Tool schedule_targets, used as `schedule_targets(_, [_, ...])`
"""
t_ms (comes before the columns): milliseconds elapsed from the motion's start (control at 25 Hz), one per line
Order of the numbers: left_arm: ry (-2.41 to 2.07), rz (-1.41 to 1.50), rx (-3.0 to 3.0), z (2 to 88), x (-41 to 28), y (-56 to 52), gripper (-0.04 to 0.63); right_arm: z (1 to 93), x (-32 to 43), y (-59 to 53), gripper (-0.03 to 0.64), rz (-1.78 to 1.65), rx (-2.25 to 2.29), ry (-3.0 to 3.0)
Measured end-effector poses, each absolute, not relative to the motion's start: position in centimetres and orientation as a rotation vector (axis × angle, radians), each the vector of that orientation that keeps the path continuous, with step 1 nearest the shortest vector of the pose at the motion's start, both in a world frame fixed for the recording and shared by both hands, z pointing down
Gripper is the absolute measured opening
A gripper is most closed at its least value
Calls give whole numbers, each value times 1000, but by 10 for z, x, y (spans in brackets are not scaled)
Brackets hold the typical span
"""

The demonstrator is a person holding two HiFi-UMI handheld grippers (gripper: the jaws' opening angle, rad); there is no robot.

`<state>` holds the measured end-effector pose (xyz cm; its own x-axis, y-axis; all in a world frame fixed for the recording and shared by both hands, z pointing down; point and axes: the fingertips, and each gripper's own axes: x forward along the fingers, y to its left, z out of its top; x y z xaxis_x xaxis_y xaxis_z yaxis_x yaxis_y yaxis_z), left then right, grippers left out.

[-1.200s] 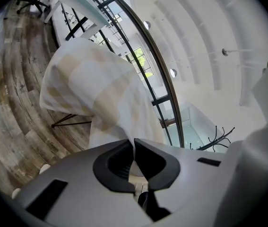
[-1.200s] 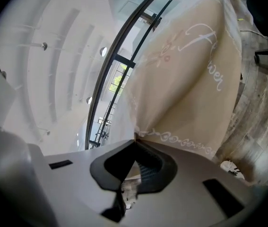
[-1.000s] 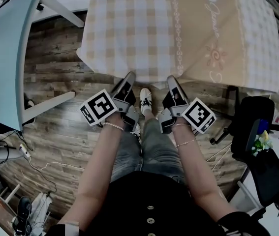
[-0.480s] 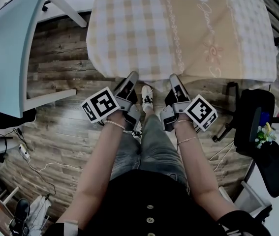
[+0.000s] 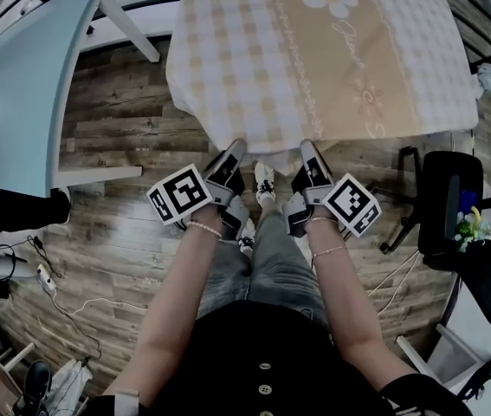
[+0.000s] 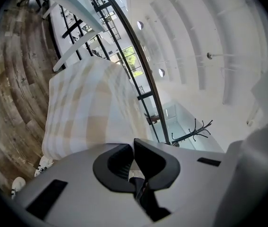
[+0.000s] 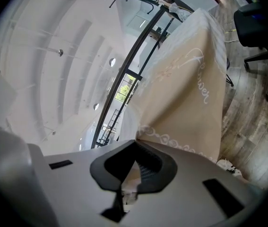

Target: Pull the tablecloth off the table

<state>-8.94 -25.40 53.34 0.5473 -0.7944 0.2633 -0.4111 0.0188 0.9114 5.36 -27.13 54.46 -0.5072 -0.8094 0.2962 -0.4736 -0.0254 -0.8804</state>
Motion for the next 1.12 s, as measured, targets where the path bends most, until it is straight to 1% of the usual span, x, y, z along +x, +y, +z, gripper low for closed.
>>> schedule_targets(200, [-1010,-380,1622,515,-101,-240,17,526,41,-257,26,-1537,-1388,1929])
schedule_targets(360, [-980,-380,1655,518,-122,-202,17,527,20,-218,26,-1514,-1394,1925])
schedule_targets(480, [-972,-383,1655,518,-118,-184,17,526,23,-201,27,-1515,-1400,1954])
schedule_targets(1120, [-980,-391,1666,480,-106,-161,17,488,35,-175,26,-1561,-1376,1968])
